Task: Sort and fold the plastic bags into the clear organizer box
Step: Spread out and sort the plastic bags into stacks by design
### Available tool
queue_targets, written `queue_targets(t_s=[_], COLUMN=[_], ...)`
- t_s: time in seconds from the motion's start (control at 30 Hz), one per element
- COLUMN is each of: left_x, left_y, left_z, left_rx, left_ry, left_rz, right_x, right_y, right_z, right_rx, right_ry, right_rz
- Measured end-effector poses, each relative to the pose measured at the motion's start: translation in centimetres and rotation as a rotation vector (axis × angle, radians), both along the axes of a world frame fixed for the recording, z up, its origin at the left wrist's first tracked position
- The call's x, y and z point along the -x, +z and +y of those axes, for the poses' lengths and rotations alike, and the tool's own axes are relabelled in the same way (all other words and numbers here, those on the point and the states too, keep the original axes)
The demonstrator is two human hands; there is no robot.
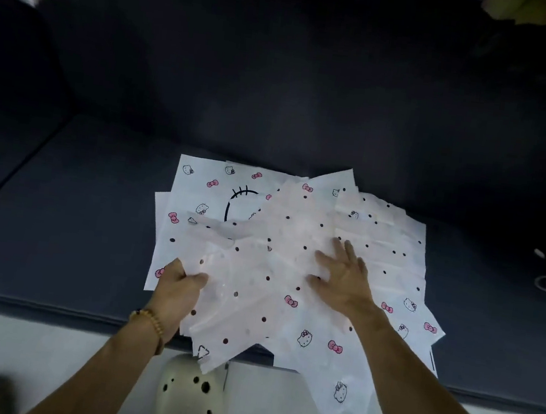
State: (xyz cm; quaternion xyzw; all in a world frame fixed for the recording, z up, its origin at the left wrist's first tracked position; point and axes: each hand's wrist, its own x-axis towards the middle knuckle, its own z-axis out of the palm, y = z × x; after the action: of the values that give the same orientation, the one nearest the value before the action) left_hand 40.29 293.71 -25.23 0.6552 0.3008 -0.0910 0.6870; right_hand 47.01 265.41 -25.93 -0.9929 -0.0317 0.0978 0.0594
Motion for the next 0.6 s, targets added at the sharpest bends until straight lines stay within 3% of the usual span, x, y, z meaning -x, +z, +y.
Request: queue_targets(t_s=[0.13,0.3,0.4,0.5,0.6], left_x=[0.5,1.3,1.0,0.4,0.3], left_y=[-0.1,0.5,1.1,1.8,1.5], left_z=[0.9,1.0,0.4,0.0,-0.3], left_rx=[0.013,0.021,0.1,0.3,0.16], left_ry=[0.026,0.08,0.14,0.115,0.052], left_rz=[-0.013,-0.023,0.065,0.123,0.041], right_x=[-0.6,1.2,4.1,6.6,7.3], right_y=[-0.6,2.7,3.9,3.6,3.3], right_z=[1.4,7.3,11.7,14.5,14.4], right_rx=[0.1,-0.243,-0.366,-0.374,-0.489], right_ry=[0.168,0.088,0.193,0.313,0.301], right_rz=[-0.156,-0.343,-0.205,-0.108,0.03])
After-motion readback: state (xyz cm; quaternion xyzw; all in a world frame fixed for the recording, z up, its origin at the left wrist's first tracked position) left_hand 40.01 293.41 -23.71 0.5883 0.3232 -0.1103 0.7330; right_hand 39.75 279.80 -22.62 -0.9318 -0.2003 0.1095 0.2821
